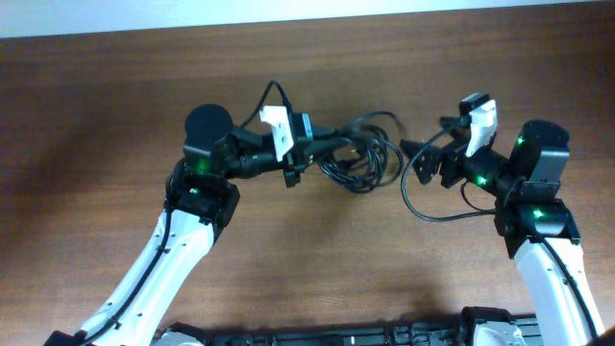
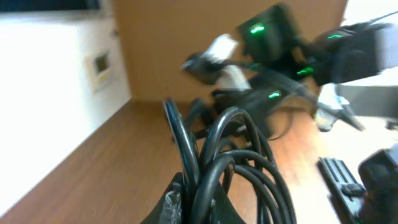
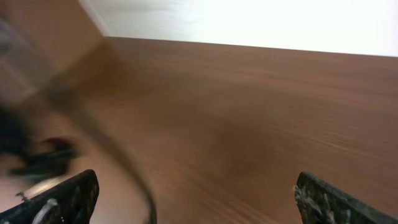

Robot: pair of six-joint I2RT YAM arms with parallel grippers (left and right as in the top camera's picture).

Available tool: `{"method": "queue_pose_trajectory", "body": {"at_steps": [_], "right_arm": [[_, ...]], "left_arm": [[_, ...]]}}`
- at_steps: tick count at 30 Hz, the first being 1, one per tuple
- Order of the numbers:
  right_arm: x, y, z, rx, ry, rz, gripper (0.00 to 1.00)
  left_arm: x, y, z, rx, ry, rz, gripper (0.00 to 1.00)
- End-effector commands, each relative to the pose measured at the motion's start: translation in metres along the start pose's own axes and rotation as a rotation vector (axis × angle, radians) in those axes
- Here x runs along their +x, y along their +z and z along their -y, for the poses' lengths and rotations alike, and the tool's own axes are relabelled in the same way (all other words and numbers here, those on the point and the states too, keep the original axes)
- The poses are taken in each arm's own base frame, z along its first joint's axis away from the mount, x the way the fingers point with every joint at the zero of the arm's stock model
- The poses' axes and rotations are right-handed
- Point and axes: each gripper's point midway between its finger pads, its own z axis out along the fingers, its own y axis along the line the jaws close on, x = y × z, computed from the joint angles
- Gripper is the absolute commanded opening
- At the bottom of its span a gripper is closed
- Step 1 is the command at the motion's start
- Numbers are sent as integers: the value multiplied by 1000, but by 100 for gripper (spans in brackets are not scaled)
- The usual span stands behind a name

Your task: Untangle cables

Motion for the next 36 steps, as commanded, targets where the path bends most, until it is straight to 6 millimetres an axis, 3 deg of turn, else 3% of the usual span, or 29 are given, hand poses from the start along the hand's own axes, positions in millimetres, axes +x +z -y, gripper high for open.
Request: {"method": "queue_pose_trajectory", "body": {"at_steps": [1, 9, 15, 22, 28, 36], "right_arm": [[-1, -7, -45, -277, -4, 14, 98], [-3, -14, -67, -407, 6, 22, 99], [-17, -22, -82, -507, 77, 37, 98], [-24, -21, -79, -492, 252, 13, 98], [-25, -20, -77, -478, 290, 8, 98], [-23, -24, -85, -530, 302, -12, 98]], "left_arm": [[-8, -7, -31, -193, -59, -11, 0], [0, -9, -35, -222, -88, -37, 0], [-1, -8, -35, -221, -119, -29, 0], [-5, -7, -33, -210, -329, 9, 0], [-23, 10, -17, -170, -277, 58, 0], [-25, 27, -10, -213, -273, 65, 0]]}}
